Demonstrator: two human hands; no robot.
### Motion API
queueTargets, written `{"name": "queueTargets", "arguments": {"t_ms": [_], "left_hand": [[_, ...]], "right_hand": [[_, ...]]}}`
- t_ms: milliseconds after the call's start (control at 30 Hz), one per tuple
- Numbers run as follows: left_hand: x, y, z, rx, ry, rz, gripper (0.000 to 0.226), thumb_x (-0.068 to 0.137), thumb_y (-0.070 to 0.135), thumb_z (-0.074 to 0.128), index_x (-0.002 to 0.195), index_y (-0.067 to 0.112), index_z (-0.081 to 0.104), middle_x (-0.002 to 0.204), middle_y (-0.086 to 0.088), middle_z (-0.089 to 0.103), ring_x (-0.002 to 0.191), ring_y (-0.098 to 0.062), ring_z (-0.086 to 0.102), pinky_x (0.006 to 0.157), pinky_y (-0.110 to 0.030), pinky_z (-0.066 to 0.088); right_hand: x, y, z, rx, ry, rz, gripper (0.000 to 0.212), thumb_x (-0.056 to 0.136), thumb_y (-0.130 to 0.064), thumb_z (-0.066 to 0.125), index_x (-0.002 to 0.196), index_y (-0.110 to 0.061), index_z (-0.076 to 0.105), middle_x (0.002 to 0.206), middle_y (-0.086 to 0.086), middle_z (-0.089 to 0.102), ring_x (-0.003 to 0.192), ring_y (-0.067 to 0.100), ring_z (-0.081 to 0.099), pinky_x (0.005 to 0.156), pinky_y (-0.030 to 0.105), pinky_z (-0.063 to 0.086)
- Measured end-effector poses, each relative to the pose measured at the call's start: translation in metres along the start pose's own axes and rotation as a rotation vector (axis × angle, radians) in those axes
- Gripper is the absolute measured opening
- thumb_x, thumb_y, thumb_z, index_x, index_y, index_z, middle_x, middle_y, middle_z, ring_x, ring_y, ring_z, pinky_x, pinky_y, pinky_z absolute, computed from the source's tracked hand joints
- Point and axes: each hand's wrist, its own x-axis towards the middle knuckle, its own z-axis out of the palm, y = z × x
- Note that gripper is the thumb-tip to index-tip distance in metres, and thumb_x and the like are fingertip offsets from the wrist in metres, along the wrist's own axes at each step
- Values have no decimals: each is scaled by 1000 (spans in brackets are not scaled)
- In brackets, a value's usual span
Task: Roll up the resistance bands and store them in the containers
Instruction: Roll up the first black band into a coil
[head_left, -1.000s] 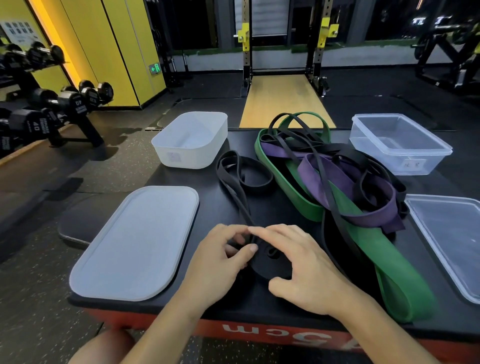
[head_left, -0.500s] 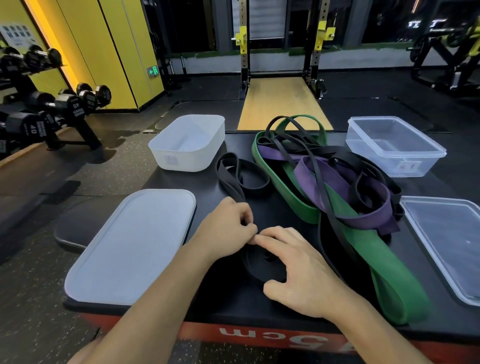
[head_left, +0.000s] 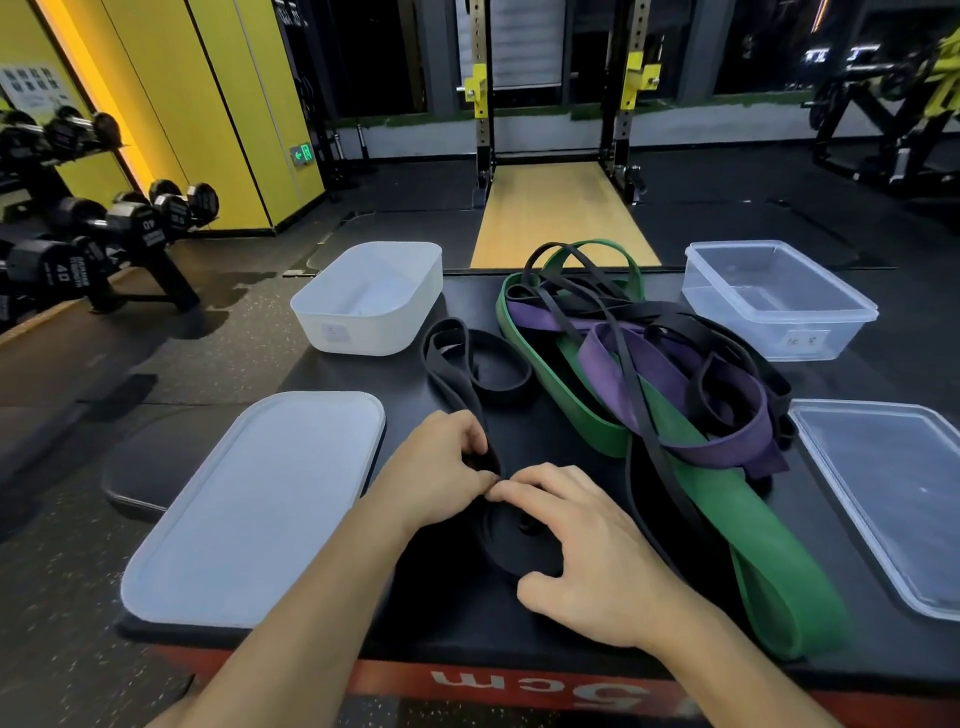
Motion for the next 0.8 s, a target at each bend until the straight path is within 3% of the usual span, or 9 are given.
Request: {"name": "queueTargets", "arguments": {"t_ms": [133,200,333,500,667,800], "left_hand": [[0,3,-7,110,-16,-33,26,77,38,79,89,28,59,102,9,57,91,-14,61,83,-37,54],[2,9,-9,141,-1,-59,27,72,35,77,85,25,55,95,7,60,87,-17,61,76,-38,55],[1,21,-4,279,76,-21,28,79,19,68,92,20,44,94,2,53,78,-23,54,57,-32,34],[-3,21,4,334,132,38,18,87,8,54,99,18,43,98,-3,50,75,-29,53,62,-37,37],[4,8,-8,244,294,16,15,86,9,52,90,15,39,83,-4,54,77,-33,52,62,-41,41],[14,-4,-19,259,186,-3,21,76,11,59,87,19,43,85,-3,59,79,-31,55,64,-40,47]], "right_hand": [[-1,0,-1,7,-7,4,72,69,-37,60,140,-43,51,128,-32,41,121,-3,37,104,22,37],[-1,-1,-1,12,-15,8,72,69,-38,59,140,-43,49,128,-33,40,123,-3,37,104,23,37],[0,-1,-1,22,-20,23,74,68,-41,57,141,-44,48,129,-34,39,125,-3,36,106,24,37],[1,-3,-2,13,-35,32,74,69,-41,58,142,-44,48,129,-34,38,125,-4,34,106,23,36],[1,-6,-4,19,-44,43,70,70,-38,59,139,-45,48,129,-34,38,125,-4,34,108,22,34],[4,-7,-6,-9,-65,40,70,70,-39,60,138,-46,47,129,-33,38,123,-4,34,110,23,32]]}}
